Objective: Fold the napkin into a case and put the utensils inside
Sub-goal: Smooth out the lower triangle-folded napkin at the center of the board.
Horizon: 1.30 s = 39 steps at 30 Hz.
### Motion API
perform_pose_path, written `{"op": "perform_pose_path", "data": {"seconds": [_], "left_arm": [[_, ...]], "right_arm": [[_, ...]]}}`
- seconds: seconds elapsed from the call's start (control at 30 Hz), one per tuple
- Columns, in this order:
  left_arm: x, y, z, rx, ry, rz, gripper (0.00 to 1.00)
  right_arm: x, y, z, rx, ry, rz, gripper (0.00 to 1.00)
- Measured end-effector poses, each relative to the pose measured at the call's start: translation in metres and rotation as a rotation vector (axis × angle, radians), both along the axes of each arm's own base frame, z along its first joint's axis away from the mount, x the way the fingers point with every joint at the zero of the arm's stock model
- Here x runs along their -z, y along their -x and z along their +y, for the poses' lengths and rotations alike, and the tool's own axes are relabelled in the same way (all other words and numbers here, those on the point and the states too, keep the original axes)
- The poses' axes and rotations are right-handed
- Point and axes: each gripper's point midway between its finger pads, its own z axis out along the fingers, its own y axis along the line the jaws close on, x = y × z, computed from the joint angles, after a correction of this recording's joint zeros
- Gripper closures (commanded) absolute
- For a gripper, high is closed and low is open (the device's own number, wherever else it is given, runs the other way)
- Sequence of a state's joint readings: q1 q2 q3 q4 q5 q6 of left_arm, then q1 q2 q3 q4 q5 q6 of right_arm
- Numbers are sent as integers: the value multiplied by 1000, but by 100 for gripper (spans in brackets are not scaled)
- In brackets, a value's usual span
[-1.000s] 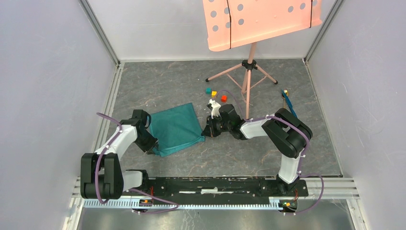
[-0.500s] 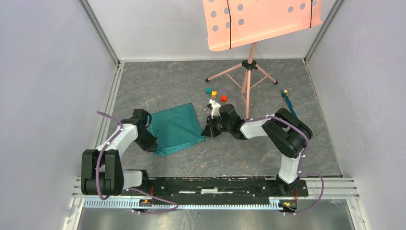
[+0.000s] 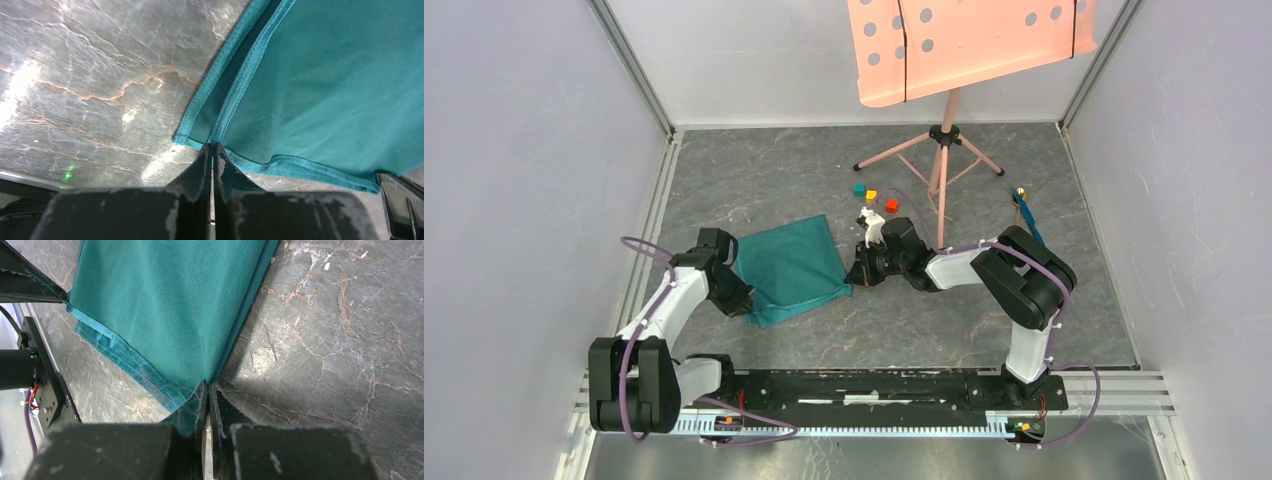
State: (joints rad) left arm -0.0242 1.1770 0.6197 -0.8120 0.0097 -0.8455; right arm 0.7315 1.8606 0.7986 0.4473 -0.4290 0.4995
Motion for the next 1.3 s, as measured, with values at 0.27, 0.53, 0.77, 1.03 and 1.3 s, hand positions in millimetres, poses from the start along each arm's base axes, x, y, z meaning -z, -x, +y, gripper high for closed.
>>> {"op": "perform_pose_path", "data": {"seconds": [0.27,0.53,0.77,1.03,1.3], "left_arm": [[0,9,-19,12,74,9,98],[8,25,-23,10,84,63,98],[7,31,-22,-9,85,87,87],[9,35,-28,-24,117,120,63],[14,40,-34,-29,148,151,66]], "right_arm": [[0,0,0,0,0,0,93],[0,0,0,0,1,1,93],[0,0,0,0,0,1,93],[-1,0,1,-3,-4,0,94],[-1,0,1,-5,-7,-2,94]]}}
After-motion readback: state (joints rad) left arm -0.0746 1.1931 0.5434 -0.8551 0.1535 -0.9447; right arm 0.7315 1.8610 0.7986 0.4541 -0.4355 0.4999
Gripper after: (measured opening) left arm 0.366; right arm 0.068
